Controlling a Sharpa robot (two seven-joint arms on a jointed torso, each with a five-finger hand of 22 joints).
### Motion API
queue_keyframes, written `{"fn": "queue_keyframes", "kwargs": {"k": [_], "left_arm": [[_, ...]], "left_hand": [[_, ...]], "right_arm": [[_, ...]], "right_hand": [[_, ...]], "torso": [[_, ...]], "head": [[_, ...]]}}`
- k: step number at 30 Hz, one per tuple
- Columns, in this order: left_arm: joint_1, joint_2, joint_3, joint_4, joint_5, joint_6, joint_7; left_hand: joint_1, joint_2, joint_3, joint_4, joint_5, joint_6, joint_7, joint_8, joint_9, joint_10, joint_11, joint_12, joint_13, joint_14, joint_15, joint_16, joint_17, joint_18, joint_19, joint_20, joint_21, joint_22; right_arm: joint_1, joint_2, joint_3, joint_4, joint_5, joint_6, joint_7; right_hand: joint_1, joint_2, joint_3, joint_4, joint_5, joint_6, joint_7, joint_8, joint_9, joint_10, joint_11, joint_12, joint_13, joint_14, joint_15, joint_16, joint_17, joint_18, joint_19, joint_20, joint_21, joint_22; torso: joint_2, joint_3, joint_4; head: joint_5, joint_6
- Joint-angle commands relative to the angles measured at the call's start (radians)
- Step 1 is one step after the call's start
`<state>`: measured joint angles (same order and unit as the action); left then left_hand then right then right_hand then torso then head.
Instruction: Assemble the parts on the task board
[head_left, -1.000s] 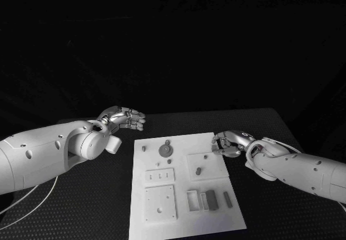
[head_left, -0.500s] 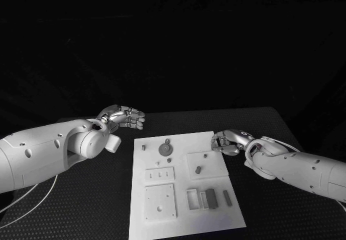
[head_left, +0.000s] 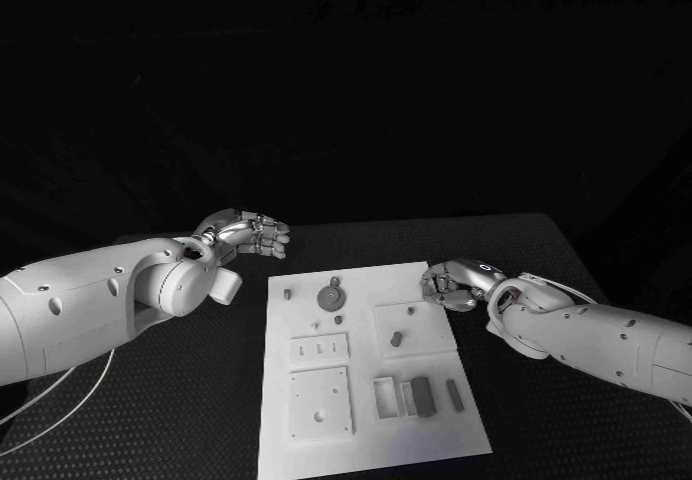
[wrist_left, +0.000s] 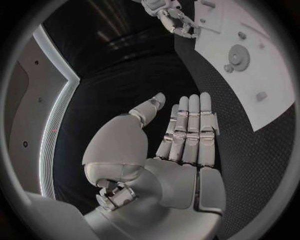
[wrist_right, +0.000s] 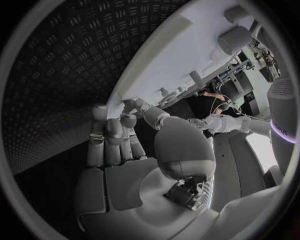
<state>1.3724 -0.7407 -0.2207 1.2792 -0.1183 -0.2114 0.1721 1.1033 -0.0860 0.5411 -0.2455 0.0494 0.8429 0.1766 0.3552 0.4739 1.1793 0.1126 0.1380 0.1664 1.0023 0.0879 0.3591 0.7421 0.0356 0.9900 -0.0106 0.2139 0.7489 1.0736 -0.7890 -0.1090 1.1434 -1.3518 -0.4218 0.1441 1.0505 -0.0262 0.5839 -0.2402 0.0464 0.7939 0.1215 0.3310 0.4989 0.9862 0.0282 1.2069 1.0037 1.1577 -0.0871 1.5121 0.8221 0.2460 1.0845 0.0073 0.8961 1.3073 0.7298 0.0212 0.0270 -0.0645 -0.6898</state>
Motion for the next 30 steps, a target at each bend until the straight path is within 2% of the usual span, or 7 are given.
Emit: {"fn": "queue_keyframes", "kwargs": {"k": [1,8,18,25,30], "left_arm": [[0.001,0.001,0.001,0.003,-0.004,0.014,0.008],[0.001,0.000,0.001,0.003,-0.005,0.014,0.007],[0.001,0.000,0.001,0.005,-0.010,0.013,0.003],[0.001,-0.001,0.001,0.005,-0.015,0.006,-0.002],[0.001,0.000,0.001,0.006,-0.035,-0.011,-0.026]], "left_hand": [[-0.003,-0.010,0.000,0.000,0.000,-0.002,0.003,-0.005,0.001,0.002,0.004,-0.005,0.001,0.006,0.004,-0.007,0.001,0.018,-0.005,0.003,-0.004,0.001],[-0.003,-0.010,0.000,0.001,0.000,-0.003,0.003,-0.005,0.001,0.002,0.004,-0.005,0.002,0.006,0.004,-0.007,0.002,0.018,-0.005,0.003,-0.004,0.002],[-0.003,-0.007,0.001,0.002,0.000,-0.002,0.003,-0.005,0.001,0.003,0.004,-0.006,0.002,0.007,0.004,-0.008,0.003,0.018,-0.004,0.003,-0.005,0.002],[-0.003,-0.005,0.002,0.004,0.000,0.000,0.002,-0.004,0.002,0.004,0.003,-0.006,0.003,0.008,0.004,-0.009,0.004,0.018,-0.003,0.003,-0.005,0.003],[-0.008,0.002,0.002,0.011,0.000,0.008,-0.001,0.000,0.004,0.009,0.002,-0.005,0.005,0.013,0.003,-0.009,0.008,0.019,0.000,0.003,-0.004,0.005]], "right_arm": [[-0.001,0.004,0.000,0.000,-0.019,0.007,-0.006],[-0.002,0.004,0.000,-0.004,-0.024,0.002,-0.013],[-0.002,0.004,0.000,-0.004,-0.022,-0.020,-0.013],[-0.002,0.004,0.000,-0.001,-0.023,-0.029,-0.012],[-0.002,0.004,0.000,0.011,-0.034,-0.070,-0.028]], "right_hand": [[-0.006,0.001,0.000,-0.005,0.004,0.169,-0.004,0.002,0.001,-0.022,-0.020,0.005,-0.002,-0.001,-0.009,0.004,0.000,0.016,-0.002,-0.005,0.003,0.020],[-0.004,0.010,0.003,-0.009,0.004,0.174,-0.005,0.003,0.002,-0.021,-0.021,0.006,-0.002,0.000,-0.010,0.005,0.000,0.016,-0.002,-0.006,0.004,0.020],[0.005,0.043,0.007,-0.039,0.004,0.204,-0.016,0.017,0.012,-0.012,-0.031,0.009,-0.004,0.005,-0.019,0.007,0.000,0.016,0.003,-0.007,0.007,0.020],[0.008,0.048,0.007,-0.046,0.004,0.216,-0.021,0.023,0.017,-0.005,-0.036,0.012,-0.005,0.009,-0.023,0.009,0.001,0.016,0.007,-0.009,0.010,0.019],[0.009,0.048,0.007,-0.048,0.004,0.223,-0.025,0.027,0.021,-0.001,-0.039,0.013,-0.006,0.012,-0.026,0.010,0.001,0.016,0.010,-0.011,0.011,0.019]], "torso": [[0.000,0.0001,-0.0003],[-0.001,-0.0005,0.0008],[-0.001,0.0000,-0.0001],[-0.001,-0.0001,-0.0002],[-0.001,0.0003,-0.0011]], "head": [[0.000,-0.001],[-0.001,-0.003],[-0.001,-0.004],[-0.002,-0.003],[-0.002,-0.004]]}}
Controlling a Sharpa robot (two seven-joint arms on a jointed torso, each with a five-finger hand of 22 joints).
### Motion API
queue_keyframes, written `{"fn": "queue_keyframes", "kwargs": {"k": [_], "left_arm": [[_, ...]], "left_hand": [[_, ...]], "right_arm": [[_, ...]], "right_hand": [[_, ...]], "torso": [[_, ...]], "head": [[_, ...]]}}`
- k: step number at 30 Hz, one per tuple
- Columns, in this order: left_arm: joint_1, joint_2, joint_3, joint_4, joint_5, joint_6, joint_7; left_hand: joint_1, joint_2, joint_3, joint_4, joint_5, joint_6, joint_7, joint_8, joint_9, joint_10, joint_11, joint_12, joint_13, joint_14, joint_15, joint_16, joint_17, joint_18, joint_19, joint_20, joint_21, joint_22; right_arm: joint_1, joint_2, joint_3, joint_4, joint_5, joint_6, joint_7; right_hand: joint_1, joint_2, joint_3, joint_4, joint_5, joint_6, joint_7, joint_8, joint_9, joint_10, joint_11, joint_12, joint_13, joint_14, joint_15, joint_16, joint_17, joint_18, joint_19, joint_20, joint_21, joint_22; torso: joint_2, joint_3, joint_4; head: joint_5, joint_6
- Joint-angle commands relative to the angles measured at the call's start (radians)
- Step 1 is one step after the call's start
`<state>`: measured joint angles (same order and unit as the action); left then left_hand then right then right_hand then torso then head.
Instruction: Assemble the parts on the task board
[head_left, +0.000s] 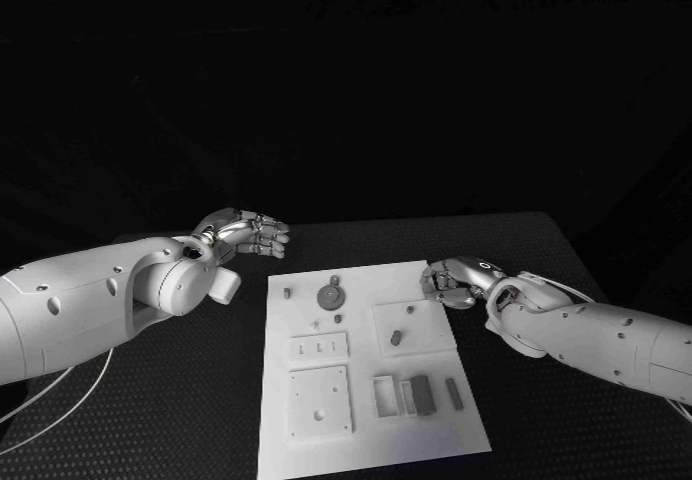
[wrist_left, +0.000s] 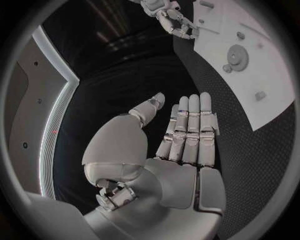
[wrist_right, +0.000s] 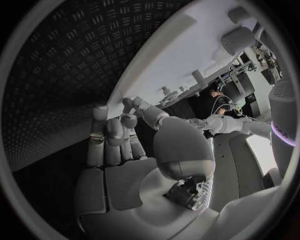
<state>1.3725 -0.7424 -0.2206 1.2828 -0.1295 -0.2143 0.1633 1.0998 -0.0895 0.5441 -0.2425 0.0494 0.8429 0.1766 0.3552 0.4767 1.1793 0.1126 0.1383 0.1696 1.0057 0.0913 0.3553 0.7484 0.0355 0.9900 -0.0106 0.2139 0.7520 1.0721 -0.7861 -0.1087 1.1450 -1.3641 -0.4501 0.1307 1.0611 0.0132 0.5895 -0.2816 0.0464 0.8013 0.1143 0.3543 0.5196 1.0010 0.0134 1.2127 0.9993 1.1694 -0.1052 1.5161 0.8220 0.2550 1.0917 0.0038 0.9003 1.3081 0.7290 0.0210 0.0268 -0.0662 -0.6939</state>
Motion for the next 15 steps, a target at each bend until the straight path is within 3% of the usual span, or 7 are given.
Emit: {"fn": "queue_keyframes", "kwargs": {"k": [1,4,7,15], "left_arm": [[0.001,0.002,0.001,0.002,-0.036,-0.013,-0.022],[0.001,0.006,0.001,0.000,-0.069,-0.014,-0.039],[0.001,0.011,0.001,0.000,-0.091,0.007,-0.077],[0.002,0.026,0.002,0.024,-0.142,0.046,-0.173]], "left_hand": [[-0.007,0.007,-0.002,0.011,0.000,0.012,-0.003,0.002,0.003,0.011,0.001,-0.005,0.002,0.011,-0.001,-0.006,0.004,0.019,0.001,0.002,-0.004,0.002],[-0.020,0.006,-0.006,0.024,0.000,0.031,-0.012,0.011,0.007,0.027,-0.006,0.000,0.007,0.026,-0.007,-0.001,0.012,0.021,0.012,-0.003,0.000,0.007],[-0.036,0.004,-0.013,0.037,0.000,0.055,-0.023,0.020,0.011,0.043,-0.014,0.006,0.012,0.036,-0.012,0.000,0.018,0.022,0.018,-0.007,0.002,0.011],[-0.105,0.008,-0.068,0.052,0.000,0.078,-0.033,0.018,0.007,0.063,-0.024,0.008,0.021,0.039,-0.014,-0.009,0.030,0.020,0.018,-0.010,-0.003,0.014]], "right_arm": [[-0.001,0.000,0.000,0.014,-0.031,-0.052,-0.025],[0.000,-0.007,0.005,0.036,-0.050,-0.063,-0.052],[0.009,-0.011,0.017,0.062,-0.079,-0.066,-0.082],[0.071,-0.010,0.026,0.137,-0.121,-0.054,-0.147]], "right_hand": [[0.000,0.008,0.002,-0.007,0.004,0.217,-0.018,0.004,0.001,-0.015,-0.025,0.007,-0.001,0.001,-0.008,0.007,0.002,0.007,0.003,-0.008,0.007,0.018],[0.002,0.006,0.002,-0.007,0.004,0.222,-0.020,0.007,0.003,-0.010,-0.027,0.009,-0.002,0.004,-0.011,0.007,0.002,0.007,0.006,-0.010,0.009,0.018],[0.004,0.005,0.002,-0.007,0.004,0.225,-0.022,0.008,0.005,-0.006,-0.029,0.010,-0.002,0.007,-0.012,0.008,0.002,0.007,0.009,-0.011,0.010,0.018],[0.007,0.002,0.001,-0.008,0.004,0.230,-0.024,0.010,0.008,0.000,-0.031,0.011,-0.002,0.012,-0.015,0.009,0.001,0.007,0.013,-0.013,0.012,0.018]], "torso": [[0.000,0.0005,-0.0010],[-0.001,0.0000,-0.0014],[-0.002,-0.0008,-0.0011],[-0.003,-0.0008,-0.0022]], "head": [[-0.001,0.000],[-0.002,0.000],[-0.002,0.001],[0.001,0.015]]}}
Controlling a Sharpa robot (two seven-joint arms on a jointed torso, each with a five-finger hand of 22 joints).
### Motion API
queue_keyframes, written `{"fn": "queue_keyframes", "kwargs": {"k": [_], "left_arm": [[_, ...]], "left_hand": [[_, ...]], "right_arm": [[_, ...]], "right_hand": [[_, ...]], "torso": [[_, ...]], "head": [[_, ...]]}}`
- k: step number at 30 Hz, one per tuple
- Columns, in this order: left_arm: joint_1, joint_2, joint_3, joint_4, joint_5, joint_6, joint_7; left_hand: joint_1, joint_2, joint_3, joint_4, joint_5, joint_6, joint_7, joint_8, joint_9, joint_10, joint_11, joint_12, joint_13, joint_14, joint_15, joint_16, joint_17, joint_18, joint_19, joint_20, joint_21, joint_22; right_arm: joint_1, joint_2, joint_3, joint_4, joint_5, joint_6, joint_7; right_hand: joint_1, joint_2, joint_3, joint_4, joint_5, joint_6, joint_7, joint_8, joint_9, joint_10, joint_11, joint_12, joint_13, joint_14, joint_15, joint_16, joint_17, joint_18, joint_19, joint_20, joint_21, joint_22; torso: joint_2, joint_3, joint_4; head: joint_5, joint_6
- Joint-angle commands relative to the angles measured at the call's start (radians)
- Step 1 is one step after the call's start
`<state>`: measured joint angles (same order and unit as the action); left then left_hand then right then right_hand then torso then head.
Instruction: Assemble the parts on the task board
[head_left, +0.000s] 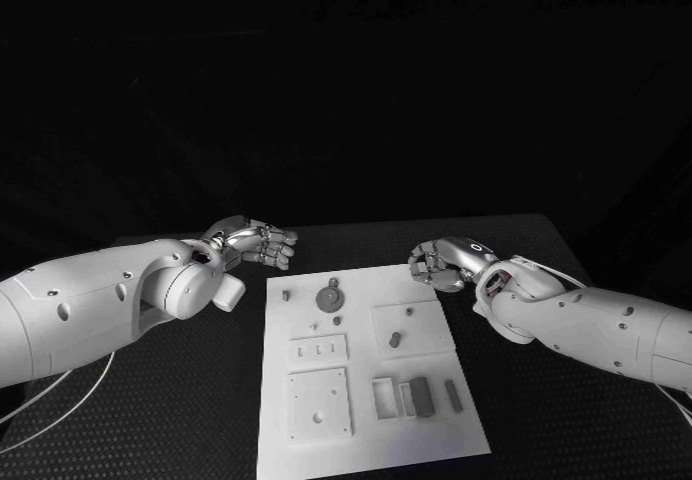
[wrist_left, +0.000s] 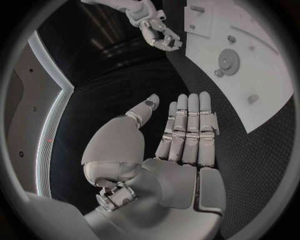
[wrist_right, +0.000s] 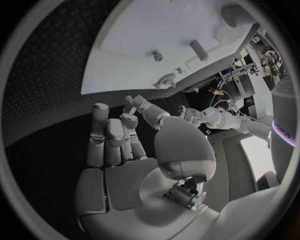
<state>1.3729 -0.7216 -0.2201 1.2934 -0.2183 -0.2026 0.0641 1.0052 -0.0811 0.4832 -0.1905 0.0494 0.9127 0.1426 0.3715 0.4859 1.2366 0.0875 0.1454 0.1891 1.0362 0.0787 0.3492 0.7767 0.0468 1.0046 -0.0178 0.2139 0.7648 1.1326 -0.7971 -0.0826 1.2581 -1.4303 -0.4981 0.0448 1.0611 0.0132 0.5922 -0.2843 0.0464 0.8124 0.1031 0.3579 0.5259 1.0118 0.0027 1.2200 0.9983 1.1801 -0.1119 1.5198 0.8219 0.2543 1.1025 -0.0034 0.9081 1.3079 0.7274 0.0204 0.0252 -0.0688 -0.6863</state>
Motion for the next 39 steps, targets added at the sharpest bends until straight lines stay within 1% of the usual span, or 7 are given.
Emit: {"fn": "queue_keyframes", "kwargs": {"k": [1,5,10,20,26,31,39], "left_arm": [[0.001,0.007,0.003,0.017,-0.058,0.030,-0.078],[0.001,0.026,0.004,0.030,-0.078,0.019,-0.133],[0.001,0.058,0.002,0.045,-0.095,-0.024,-0.166],[-0.002,0.110,0.001,0.058,-0.096,-0.019,-0.198],[-0.004,0.117,0.001,0.068,-0.096,-0.039,-0.197],[-0.004,0.116,0.001,0.070,-0.096,-0.026,-0.201],[-0.004,0.120,0.001,0.072,-0.097,-0.021,-0.208]], "left_hand": [[-0.013,-0.001,-0.011,0.000,0.000,0.008,0.001,0.000,-0.002,0.006,0.001,0.001,0.002,0.008,-0.002,-0.004,0.002,0.009,0.003,-0.004,-0.004,0.002],[-0.024,-0.003,-0.022,-0.003,0.000,0.004,0.003,-0.007,-0.006,0.002,0.003,-0.004,0.002,0.006,-0.001,-0.009,0.005,0.009,0.001,-0.004,-0.008,0.001],[-0.033,-0.007,-0.031,-0.006,0.000,-0.013,0.012,-0.023,-0.016,-0.003,0.006,-0.010,0.003,0.001,0.001,-0.016,0.009,0.008,-0.002,-0.002,-0.013,0.001],[-0.045,-0.006,-0.035,-0.002,0.000,-0.017,0.016,-0.033,-0.023,-0.024,0.016,-0.025,0.001,-0.003,0.004,-0.025,0.015,0.008,-0.004,0.001,-0.019,0.002],[-0.049,-0.008,-0.036,0.000,0.000,-0.022,0.018,-0.039,-0.027,-0.036,0.022,-0.033,0.001,-0.004,0.005,-0.029,0.018,0.009,-0.005,0.002,-0.021,0.003],[-0.048,-0.008,-0.035,0.000,0.000,-0.024,0.018,-0.041,-0.028,-0.038,0.023,-0.035,0.001,-0.004,0.005,-0.030,0.019,0.009,-0.005,0.002,-0.022,0.003],[-0.048,-0.007,-0.035,0.000,0.000,-0.023,0.018,-0.041,-0.029,-0.038,0.023,-0.035,0.001,-0.004,0.005,-0.030,0.020,0.009,-0.005,0.002,-0.022,0.003]], "right_arm": [[0.015,0.001,0.000,0.032,-0.057,-0.005,-0.068],[0.034,0.014,0.000,0.087,-0.073,0.005,-0.121],[0.046,0.044,0.001,0.144,-0.082,0.018,-0.160],[0.049,0.108,0.002,0.187,-0.088,0.019,-0.179],[0.049,0.126,0.003,0.202,-0.091,0.021,-0.177],[0.048,0.135,0.003,0.202,-0.092,0.022,-0.175],[0.048,0.143,0.004,0.215,-0.097,0.018,-0.172]], "right_hand": [[0.007,0.002,-0.001,-0.005,0.004,0.219,-0.013,0.007,0.002,-0.011,-0.021,0.004,-0.002,0.001,-0.008,0.005,0.001,0.008,0.002,-0.006,0.004,0.018],[0.007,0.001,-0.002,-0.005,0.004,0.221,-0.014,0.007,0.002,-0.009,-0.022,0.004,-0.002,0.003,-0.009,0.005,0.001,0.008,0.003,-0.007,0.005,0.018],[0.008,0.001,-0.001,-0.005,0.004,0.221,-0.014,0.007,0.003,-0.008,-0.022,0.004,-0.002,0.003,-0.010,0.005,0.001,0.008,0.004,-0.007,0.005,0.018],[0.008,0.002,-0.001,-0.005,0.004,0.221,-0.015,0.007,0.003,-0.007,-0.022,0.003,-0.003,0.005,-0.010,0.005,0.001,0.008,0.005,-0.008,0.005,0.018],[0.008,0.002,-0.001,-0.005,0.004,0.221,-0.015,0.007,0.003,-0.006,-0.023,0.003,-0.003,0.006,-0.011,0.005,0.001,0.008,0.006,-0.009,0.005,0.018],[0.009,0.003,-0.001,-0.005,0.004,0.222,-0.015,0.006,0.003,-0.006,-0.023,0.003,-0.003,0.006,-0.011,0.005,0.000,0.008,0.006,-0.009,0.005,0.018],[0.009,0.003,-0.001,-0.005,0.004,0.222,-0.015,0.006,0.004,-0.005,-0.023,0.003,-0.003,0.007,-0.011,0.005,0.000,0.008,0.006,-0.009,0.005,0.018]], "torso": [[-0.001,-0.0003,0.0001],[-0.004,-0.0009,0.0010],[-0.011,-0.0019,-0.0015],[-0.018,-0.0062,0.0018],[-0.017,-0.0072,0.0031],[-0.015,-0.0054,0.0000],[-0.016,-0.0050,0.0006]], "head": [[0.004,0.009],[0.009,0.018],[0.020,0.024],[0.043,0.025],[0.041,0.028],[0.042,0.027],[0.040,0.025]]}}
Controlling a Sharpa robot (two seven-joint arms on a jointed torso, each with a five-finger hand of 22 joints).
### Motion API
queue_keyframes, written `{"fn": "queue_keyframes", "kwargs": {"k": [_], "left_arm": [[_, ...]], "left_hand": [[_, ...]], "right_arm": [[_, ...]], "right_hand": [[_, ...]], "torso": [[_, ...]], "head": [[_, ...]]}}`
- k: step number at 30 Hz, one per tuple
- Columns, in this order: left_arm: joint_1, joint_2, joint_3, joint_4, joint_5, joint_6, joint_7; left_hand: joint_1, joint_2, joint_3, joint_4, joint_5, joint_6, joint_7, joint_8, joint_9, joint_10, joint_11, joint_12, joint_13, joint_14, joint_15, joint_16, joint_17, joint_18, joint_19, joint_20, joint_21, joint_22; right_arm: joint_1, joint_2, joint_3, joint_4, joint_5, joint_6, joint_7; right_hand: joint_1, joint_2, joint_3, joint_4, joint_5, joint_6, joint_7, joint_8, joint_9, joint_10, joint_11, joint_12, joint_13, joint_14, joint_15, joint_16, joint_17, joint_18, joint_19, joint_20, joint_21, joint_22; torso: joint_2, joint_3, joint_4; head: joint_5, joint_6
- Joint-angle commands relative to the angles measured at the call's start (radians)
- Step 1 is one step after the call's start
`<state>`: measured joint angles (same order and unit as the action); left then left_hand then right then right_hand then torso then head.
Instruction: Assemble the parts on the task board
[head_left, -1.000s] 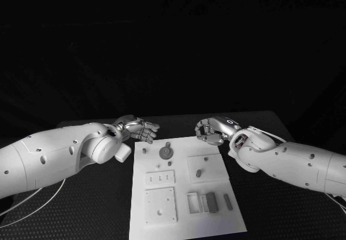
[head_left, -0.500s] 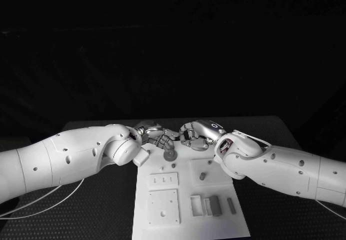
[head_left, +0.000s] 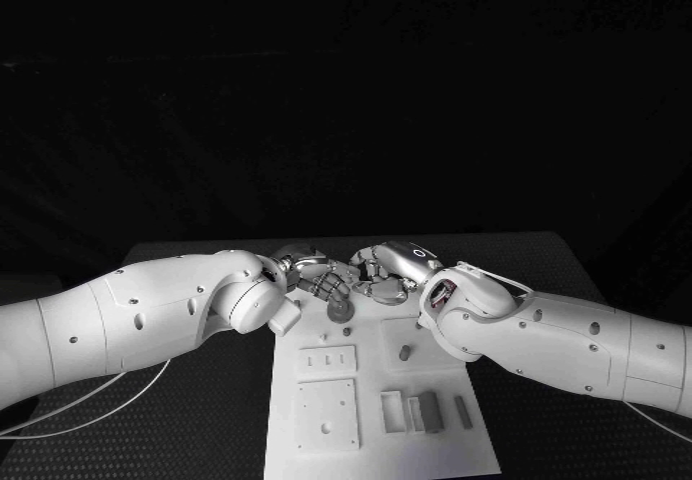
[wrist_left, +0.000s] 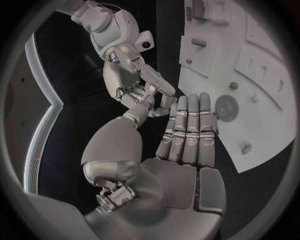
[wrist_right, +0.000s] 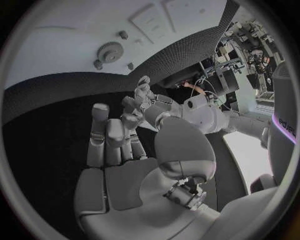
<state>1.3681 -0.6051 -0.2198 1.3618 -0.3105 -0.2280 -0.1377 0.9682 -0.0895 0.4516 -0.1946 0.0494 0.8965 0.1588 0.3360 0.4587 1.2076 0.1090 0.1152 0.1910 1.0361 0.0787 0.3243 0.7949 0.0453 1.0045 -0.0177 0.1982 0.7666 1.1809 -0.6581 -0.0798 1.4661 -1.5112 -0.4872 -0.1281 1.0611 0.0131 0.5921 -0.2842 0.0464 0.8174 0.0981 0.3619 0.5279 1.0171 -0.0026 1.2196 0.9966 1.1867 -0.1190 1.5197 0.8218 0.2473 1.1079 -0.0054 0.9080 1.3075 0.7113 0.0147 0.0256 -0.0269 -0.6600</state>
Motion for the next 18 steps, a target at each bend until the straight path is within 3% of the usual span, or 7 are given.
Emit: {"fn": "queue_keyframes", "kwargs": {"k": [1,13,18], "left_arm": [[0.000,0.004,0.001,0.003,-0.005,0.002,-0.007],[0.000,0.005,0.001,0.000,-0.005,-0.001,-0.011],[0.000,0.006,0.001,0.001,-0.005,0.008,-0.007]], "left_hand": [[-0.011,0.002,-0.003,0.004,0.000,-0.006,0.002,-0.005,-0.001,-0.009,0.001,-0.005,-0.001,-0.004,0.005,-0.005,0.002,0.010,-0.005,0.002,-0.007,0.002],[-0.013,0.002,-0.004,0.005,0.000,-0.006,0.004,-0.006,-0.002,-0.009,0.002,-0.005,0.000,-0.004,0.005,-0.006,0.003,0.010,-0.005,0.002,-0.007,0.002],[-0.006,0.013,0.002,0.003,0.000,0.002,0.001,-0.003,-0.002,-0.002,-0.002,-0.002,0.003,-0.002,0.004,-0.007,0.007,0.011,-0.004,0.002,-0.008,0.003]], "right_arm": [[0.000,0.005,0.001,0.008,-0.018,0.007,0.001],[0.000,0.008,0.001,0.012,-0.020,0.010,-0.001],[0.000,0.014,0.001,0.002,-0.020,0.021,-0.003]], "right_hand": [[0.009,0.003,-0.001,-0.006,0.004,0.217,-0.010,0.002,0.002,-0.011,-0.018,0.003,-0.002,0.000,-0.004,0.005,0.000,0.015,0.001,-0.007,0.006,0.018],[0.010,0.002,-0.001,-0.006,0.004,0.217,-0.011,0.002,0.002,-0.009,-0.018,0.003,-0.002,0.002,-0.005,0.005,0.000,0.015,0.002,-0.008,0.006,0.018],[0.010,0.002,-0.001,-0.006,0.004,0.218,-0.011,0.002,0.002,-0.009,-0.018,0.003,-0.002,0.002,-0.005,0.005,0.000,0.015,0.002,-0.008,0.006,0.018]], "torso": [[0.001,0.0008,0.0004],[0.000,0.0014,-0.0002],[-0.001,0.0010,-0.0003]], "head": [[-0.002,-0.001],[-0.003,-0.005],[-0.005,-0.006]]}}
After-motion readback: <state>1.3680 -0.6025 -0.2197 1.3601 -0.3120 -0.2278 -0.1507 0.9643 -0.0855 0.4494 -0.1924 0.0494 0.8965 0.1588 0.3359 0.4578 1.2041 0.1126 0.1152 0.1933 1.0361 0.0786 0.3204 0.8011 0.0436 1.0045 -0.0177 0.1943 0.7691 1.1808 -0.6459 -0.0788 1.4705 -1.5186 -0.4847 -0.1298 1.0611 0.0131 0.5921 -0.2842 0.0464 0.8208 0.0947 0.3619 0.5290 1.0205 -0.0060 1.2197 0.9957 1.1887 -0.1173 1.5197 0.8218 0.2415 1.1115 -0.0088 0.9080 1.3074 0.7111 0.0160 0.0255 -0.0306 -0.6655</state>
